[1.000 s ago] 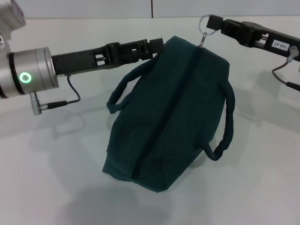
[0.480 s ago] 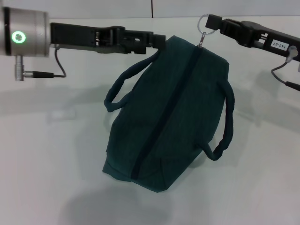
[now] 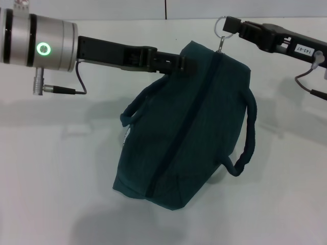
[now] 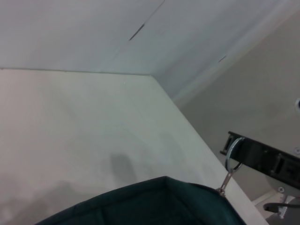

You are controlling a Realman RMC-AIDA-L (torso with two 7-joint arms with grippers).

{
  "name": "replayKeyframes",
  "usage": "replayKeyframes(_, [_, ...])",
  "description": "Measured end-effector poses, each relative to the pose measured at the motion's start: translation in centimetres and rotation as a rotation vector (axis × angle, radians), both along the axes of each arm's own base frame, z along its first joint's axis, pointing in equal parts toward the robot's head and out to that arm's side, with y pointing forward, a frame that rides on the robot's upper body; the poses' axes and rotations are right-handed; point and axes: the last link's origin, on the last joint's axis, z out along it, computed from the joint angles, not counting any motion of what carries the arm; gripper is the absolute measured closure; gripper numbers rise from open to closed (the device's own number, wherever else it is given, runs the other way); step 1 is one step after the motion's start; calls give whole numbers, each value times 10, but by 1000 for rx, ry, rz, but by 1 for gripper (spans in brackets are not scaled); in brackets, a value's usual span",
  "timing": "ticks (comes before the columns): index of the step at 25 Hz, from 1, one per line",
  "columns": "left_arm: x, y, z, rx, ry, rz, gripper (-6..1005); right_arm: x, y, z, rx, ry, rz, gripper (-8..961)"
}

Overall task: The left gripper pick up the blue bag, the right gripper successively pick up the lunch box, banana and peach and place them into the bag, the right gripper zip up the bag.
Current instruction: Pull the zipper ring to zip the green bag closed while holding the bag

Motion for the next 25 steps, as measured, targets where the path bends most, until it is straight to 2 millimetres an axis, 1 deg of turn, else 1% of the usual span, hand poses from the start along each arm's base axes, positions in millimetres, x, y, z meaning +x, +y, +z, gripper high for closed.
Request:
replayKeyframes(8, [-5,3,-2,24,24,13,117,1,-1,0,1,1,4,891])
replayKeyframes(14, [-6,1,-4,30,31,-37,124,2,-2,-1,0,1,1,890])
replayKeyframes(17, [-6,0,-6,23,28,-35,309,2,-2,-1,-1,2,-1,889])
replayKeyframes(22, [-6,1,-6,31,25,-44,546,8,-3,4,13,22,-20,889])
replayKeyframes(25, [-8,0,-6,32,22,-50,612,11,-4,6,20,32,-34,888])
